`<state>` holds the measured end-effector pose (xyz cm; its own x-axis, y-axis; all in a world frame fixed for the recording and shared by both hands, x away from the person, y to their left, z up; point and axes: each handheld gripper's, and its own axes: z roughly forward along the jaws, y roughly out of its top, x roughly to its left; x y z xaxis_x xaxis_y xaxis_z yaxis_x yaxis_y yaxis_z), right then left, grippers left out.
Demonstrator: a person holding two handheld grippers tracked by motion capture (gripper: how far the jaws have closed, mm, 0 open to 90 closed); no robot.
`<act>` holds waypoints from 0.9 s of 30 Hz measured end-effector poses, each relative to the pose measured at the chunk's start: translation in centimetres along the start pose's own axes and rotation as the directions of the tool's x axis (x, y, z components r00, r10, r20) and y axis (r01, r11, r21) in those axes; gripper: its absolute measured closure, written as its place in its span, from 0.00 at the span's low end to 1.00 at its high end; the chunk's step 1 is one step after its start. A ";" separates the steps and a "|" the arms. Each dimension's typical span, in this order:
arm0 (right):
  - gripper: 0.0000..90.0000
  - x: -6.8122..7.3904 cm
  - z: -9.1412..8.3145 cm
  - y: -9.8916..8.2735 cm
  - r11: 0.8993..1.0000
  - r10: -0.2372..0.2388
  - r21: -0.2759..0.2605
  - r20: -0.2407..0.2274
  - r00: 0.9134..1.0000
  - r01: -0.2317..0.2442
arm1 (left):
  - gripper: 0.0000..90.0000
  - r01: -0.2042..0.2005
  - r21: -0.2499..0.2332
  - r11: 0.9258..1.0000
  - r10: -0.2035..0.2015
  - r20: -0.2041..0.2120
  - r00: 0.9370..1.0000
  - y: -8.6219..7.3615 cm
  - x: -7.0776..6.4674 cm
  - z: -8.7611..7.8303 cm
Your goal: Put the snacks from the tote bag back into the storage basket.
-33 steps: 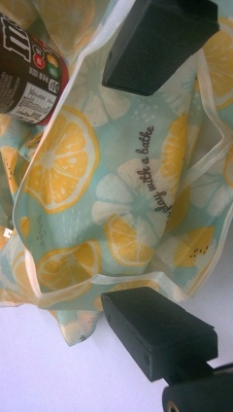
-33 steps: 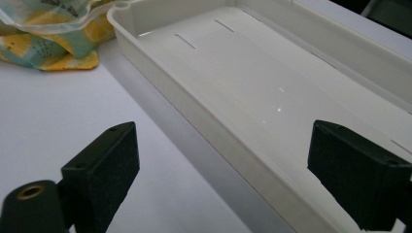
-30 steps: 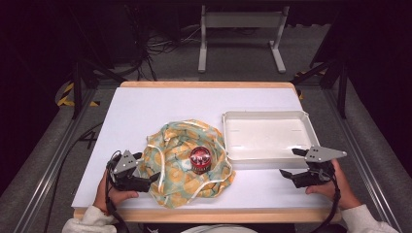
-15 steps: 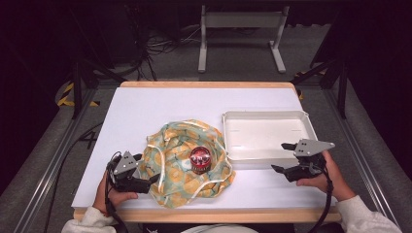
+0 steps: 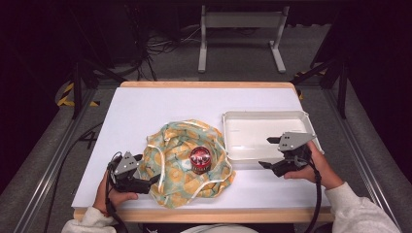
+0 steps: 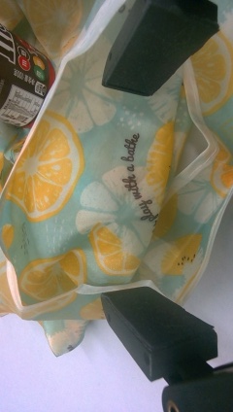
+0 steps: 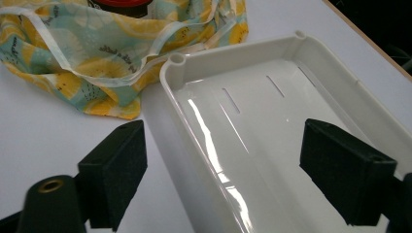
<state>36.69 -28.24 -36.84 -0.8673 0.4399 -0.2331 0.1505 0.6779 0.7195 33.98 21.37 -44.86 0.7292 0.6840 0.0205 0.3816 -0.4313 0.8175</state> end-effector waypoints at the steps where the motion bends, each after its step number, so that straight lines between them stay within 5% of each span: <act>1: 0.21 0.1 0.2 0.2 1.000 -0.009 0.002 -0.008 1.000 0.009 | 0.05 -0.002 0.001 1.000 0.002 0.000 1.000 0.0 0.0 0.0; 10: 0.21 0.5 2.0 2.5 0.996 -0.079 0.036 -0.051 0.996 0.081 | 0.05 -0.003 0.005 1.000 0.003 0.000 1.000 0.0 0.0 0.0; 17: 0.20 1.3 3.7 4.6 0.982 -0.160 0.086 -0.079 0.984 0.167 | 0.05 -0.004 0.003 1.000 0.004 0.000 1.000 0.0 0.0 0.0; 27: 0.22 1.4 5.3 7.0 0.974 -0.196 0.089 -0.134 0.971 0.209 | 0.05 -0.005 0.004 1.000 0.005 0.002 1.000 -0.2 0.0 -0.1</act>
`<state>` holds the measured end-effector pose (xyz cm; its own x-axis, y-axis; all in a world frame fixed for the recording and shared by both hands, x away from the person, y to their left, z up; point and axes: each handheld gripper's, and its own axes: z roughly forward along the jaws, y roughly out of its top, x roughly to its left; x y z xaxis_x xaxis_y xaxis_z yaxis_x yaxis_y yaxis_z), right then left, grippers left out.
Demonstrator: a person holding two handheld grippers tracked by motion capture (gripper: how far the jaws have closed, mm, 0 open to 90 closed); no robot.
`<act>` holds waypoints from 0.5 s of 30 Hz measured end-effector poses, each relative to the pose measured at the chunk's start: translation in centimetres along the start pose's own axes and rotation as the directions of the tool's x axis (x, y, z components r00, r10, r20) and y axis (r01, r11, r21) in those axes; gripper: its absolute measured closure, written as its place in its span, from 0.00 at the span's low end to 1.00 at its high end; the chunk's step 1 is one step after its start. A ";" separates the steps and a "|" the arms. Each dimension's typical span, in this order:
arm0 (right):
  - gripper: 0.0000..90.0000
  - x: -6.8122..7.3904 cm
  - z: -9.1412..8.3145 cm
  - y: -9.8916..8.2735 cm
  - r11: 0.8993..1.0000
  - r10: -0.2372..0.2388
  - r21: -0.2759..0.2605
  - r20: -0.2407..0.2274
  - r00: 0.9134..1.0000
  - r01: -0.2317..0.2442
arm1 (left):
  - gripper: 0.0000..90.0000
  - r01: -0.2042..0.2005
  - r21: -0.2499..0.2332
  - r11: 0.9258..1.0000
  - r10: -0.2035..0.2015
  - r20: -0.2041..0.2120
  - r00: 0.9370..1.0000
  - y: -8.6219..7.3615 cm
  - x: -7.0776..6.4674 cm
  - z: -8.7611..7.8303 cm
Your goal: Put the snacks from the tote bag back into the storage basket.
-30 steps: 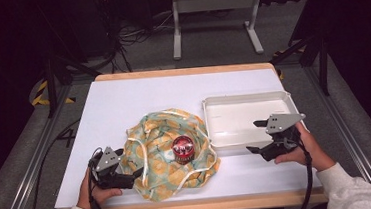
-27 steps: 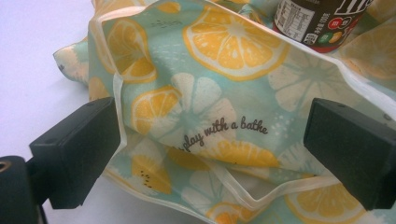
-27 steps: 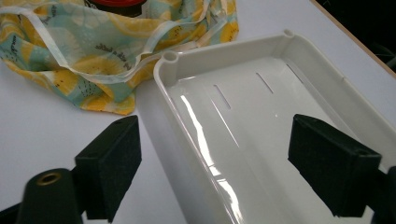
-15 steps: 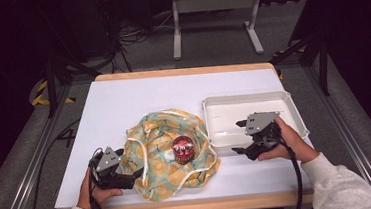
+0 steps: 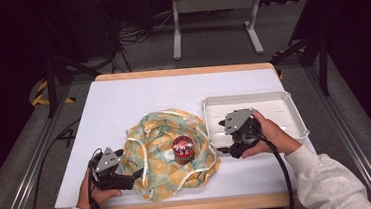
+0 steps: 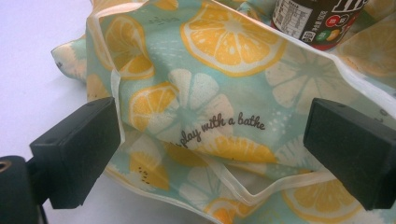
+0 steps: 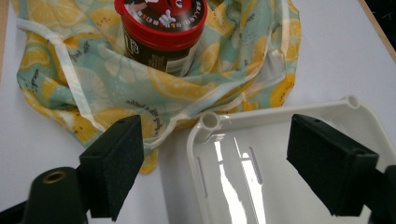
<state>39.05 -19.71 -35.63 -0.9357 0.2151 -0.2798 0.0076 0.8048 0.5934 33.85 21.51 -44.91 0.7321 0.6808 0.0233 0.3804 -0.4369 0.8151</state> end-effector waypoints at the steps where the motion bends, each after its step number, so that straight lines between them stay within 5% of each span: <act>1: 0.22 0.0 0.1 0.2 1.000 -0.002 0.003 -0.012 1.000 0.002 | 0.05 0.001 0.002 1.000 -0.001 0.000 1.000 0.0 0.0 0.0; 15: 0.23 -0.3 2.7 3.8 0.998 -0.049 0.033 -0.121 0.991 0.053 | 0.05 0.007 0.006 1.000 -0.007 -0.002 1.000 -0.3 -0.1 -0.3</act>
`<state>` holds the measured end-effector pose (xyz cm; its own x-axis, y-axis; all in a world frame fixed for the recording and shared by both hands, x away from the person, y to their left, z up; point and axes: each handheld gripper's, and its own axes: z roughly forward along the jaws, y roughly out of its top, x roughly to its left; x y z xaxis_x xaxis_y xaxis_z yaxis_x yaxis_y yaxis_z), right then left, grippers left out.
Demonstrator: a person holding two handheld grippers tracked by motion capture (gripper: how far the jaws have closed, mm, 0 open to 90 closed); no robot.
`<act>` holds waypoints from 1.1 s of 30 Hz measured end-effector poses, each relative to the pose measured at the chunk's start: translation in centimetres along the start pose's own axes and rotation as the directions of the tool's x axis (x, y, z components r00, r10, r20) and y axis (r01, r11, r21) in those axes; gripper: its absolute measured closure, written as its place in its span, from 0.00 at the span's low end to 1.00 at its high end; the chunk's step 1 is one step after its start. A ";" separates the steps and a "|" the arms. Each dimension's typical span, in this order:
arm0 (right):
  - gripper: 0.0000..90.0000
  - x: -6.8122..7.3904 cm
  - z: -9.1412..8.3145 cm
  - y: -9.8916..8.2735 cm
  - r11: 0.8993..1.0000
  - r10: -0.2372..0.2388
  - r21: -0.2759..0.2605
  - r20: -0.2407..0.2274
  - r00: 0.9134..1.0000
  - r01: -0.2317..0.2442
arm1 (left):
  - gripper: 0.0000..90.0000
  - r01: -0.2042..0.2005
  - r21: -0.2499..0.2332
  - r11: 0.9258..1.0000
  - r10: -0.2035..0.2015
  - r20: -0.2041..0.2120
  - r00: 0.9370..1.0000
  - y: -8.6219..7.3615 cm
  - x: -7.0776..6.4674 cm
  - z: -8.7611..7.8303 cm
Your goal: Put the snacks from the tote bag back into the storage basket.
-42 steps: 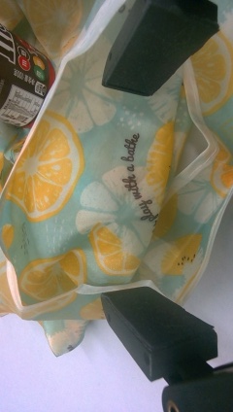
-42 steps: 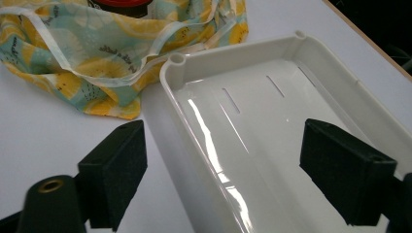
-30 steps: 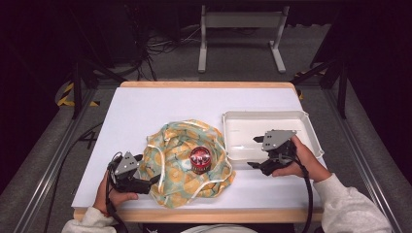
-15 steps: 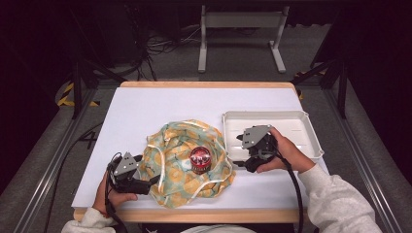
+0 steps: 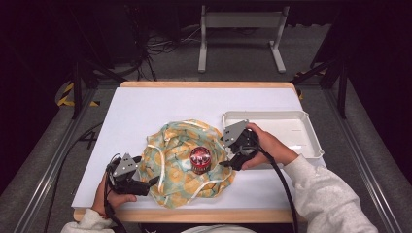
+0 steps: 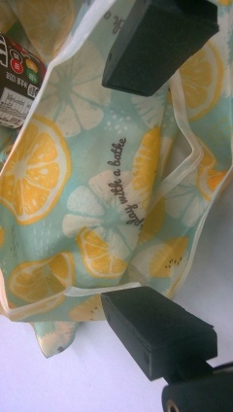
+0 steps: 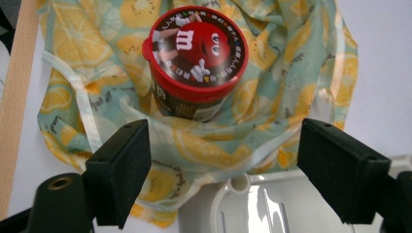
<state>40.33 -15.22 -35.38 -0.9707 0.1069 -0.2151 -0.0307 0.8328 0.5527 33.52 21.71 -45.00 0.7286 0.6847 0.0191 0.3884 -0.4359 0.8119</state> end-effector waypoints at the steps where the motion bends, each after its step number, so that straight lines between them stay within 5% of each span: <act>1: 0.23 0.0 0.3 0.3 1.000 -0.001 0.006 -0.006 1.000 0.001 | 0.05 0.002 0.000 1.000 -0.002 0.003 1.000 0.0 0.0 0.0; 15: 0.21 -0.6 3.2 2.9 0.999 0.013 0.035 -0.127 0.992 -0.009 | 0.05 0.001 0.004 1.000 -0.001 -0.013 1.000 -0.3 -0.2 -0.2; 33: 0.18 -0.9 5.8 4.1 0.997 0.047 0.074 -0.168 0.985 -0.035 | 0.05 0.006 0.009 1.000 -0.006 -0.017 1.000 -0.4 -0.2 -0.4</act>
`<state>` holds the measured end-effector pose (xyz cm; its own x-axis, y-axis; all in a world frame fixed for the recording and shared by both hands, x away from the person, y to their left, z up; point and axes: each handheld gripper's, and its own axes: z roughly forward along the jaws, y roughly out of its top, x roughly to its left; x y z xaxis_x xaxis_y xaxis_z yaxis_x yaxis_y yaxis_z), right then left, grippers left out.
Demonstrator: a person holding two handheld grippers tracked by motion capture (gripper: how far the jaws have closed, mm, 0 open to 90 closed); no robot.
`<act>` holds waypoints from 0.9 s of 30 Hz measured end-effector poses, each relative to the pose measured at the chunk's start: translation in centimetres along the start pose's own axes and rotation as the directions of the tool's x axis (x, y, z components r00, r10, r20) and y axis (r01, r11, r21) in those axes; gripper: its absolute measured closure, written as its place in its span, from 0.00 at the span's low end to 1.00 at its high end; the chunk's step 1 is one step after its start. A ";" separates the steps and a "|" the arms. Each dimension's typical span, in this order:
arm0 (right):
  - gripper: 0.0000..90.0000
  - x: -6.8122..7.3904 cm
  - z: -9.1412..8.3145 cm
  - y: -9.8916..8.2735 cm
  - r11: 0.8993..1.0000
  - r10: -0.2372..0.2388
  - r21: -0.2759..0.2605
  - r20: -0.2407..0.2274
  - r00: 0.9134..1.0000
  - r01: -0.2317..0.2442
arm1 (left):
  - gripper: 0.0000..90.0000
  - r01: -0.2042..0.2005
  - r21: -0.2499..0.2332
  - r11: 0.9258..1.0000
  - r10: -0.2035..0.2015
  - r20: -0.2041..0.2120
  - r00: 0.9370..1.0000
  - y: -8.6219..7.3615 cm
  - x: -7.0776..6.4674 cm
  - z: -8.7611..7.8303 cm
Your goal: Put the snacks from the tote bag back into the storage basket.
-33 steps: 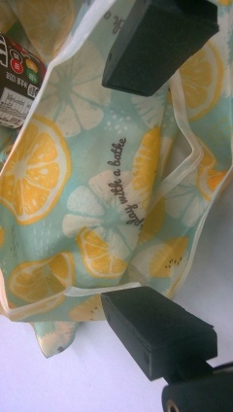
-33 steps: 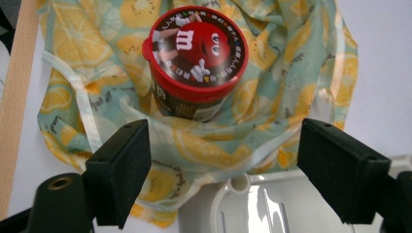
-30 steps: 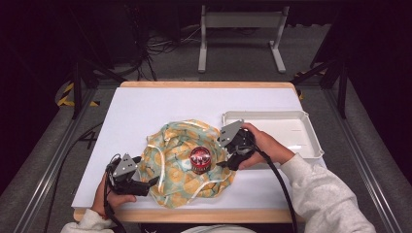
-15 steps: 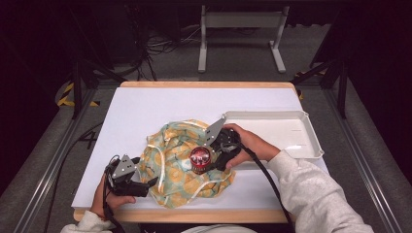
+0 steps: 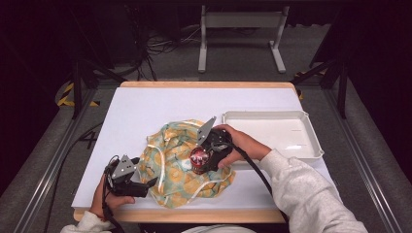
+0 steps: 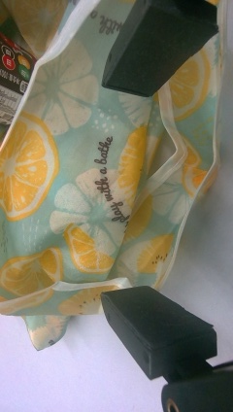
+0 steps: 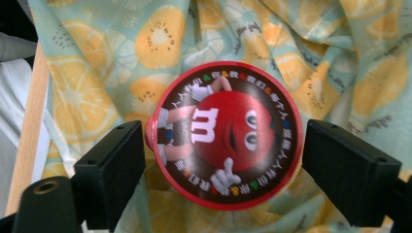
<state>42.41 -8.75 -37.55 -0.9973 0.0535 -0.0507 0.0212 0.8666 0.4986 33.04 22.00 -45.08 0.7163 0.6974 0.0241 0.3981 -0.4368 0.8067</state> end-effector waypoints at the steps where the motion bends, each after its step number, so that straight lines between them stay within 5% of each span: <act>1: 0.18 0.0 0.1 0.1 1.000 -0.001 0.001 -0.001 1.000 0.001 | 0.05 0.001 0.001 1.000 -0.001 -0.001 1.000 0.0 0.0 0.0; 13: 0.25 0.2 1.1 0.7 1.000 -0.024 0.014 0.010 1.000 0.024 | 0.05 0.000 0.005 1.000 0.000 0.000 1.000 -0.1 0.0 0.0; 27: 0.26 0.5 1.1 1.6 0.994 -0.051 0.098 0.016 0.999 0.049 | 0.05 0.001 0.004 1.000 -0.001 -0.003 1.000 -0.1 0.1 -0.1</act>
<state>41.99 -6.80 -37.69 -0.9958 0.0174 -0.0903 -0.0211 0.9128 0.4080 33.00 22.13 -45.15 0.7143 0.6994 0.0248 0.4010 -0.4381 0.8046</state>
